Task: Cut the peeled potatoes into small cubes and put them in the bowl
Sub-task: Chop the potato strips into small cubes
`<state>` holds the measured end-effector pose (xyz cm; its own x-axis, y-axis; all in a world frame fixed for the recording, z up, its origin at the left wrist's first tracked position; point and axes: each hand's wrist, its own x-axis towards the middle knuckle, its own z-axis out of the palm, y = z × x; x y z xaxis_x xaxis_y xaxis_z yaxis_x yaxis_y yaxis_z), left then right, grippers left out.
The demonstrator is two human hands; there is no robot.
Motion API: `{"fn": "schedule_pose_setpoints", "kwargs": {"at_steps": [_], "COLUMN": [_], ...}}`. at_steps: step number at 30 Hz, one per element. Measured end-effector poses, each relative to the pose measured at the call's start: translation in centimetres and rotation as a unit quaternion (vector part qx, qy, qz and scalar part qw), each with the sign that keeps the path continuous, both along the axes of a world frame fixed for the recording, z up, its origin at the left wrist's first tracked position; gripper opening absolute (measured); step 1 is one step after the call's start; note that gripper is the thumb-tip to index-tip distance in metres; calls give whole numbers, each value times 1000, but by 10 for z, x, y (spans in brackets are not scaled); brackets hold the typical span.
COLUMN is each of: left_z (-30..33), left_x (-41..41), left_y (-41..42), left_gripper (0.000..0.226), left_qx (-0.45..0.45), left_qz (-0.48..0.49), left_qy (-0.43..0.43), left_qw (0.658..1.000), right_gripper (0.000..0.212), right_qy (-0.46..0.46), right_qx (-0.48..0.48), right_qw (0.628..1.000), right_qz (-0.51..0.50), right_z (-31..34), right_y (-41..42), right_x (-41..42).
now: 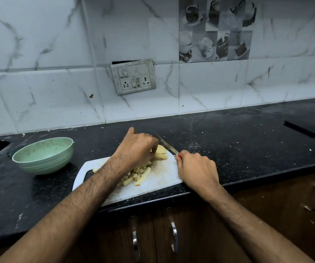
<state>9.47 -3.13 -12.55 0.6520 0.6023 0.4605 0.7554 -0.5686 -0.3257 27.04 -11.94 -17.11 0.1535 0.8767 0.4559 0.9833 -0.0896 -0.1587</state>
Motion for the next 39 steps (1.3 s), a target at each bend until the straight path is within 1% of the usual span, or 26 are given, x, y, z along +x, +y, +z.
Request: {"fn": "schedule_pose_setpoints", "kwargs": {"at_steps": [2, 4, 6, 8, 10, 12, 15, 16, 19, 20, 23, 25, 27, 29, 33, 39], "left_z": [0, -3, -10, -20, -30, -35, -35, -34, -34, -36, -41, -43, -44, -45, -47, -48], "left_x": [-3, -6, -9, -11, -15, -21, -28, -29, -27, -26, -22, -22, -23, -24, -24, -24], "left_y": [-6, -10, -12, -12, -11, -10, -14, -17, -26, -28, -30, -30, -32, -33, -34, -34], "left_gripper": [4, 11, 13, 7, 10, 12, 7, 10, 46, 53, 61, 56, 48, 44, 44, 44], "left_qx": [17, 31, 19, -9, -39, -56, -58, -58, -91, -97, -98, -104, -102, -106, -112, -120], "left_qz": [-54, -130, -182, -202, -198, -199, -190, -178, -116, -102, -78, -70, -72, -79, -86, -82], "left_qy": [-13, -21, -24, -30, -41, -62, -75, -80, -87, -91, -126, -153, -163, -177, -198, -207], "left_qw": [998, 991, 983, 979, 979, 976, 977, 979, 985, 986, 984, 980, 979, 975, 970, 968], "right_gripper": [34, 33, 31, 29, 31, 30, 34, 34, 35, 35, 31, 32, 32, 30, 28, 29], "right_qy": [19, 41, 71, 105, 131, 135, 104, 88, 45, 32, 5, -16, -32, -44, -60, -88], "right_qx": [-27, -66, -107, -137, -162, -190, -217, -218, -212, -212, -214, -216, -221, -228, -227, -215], "right_qw": [999, 997, 992, 985, 978, 971, 969, 970, 975, 976, 976, 975, 974, 972, 971, 972], "right_qz": [-1, -1, 2, 11, 23, 42, 61, 60, 45, 41, 43, 47, 48, 44, 37, 38], "right_z": [5, 11, 17, 23, 28, 33, 40, 43, 48, 50, 55, 57, 57, 56, 55, 59], "right_y": [0, 1, 3, 3, 0, -8, -24, -30, -45, -50, -60, -65, -67, -67, -67, -70], "right_x": [1, 4, 8, 11, 15, 19, 22, 22, 16, 12, -1, -11, -18, -24, -30, -37]}}
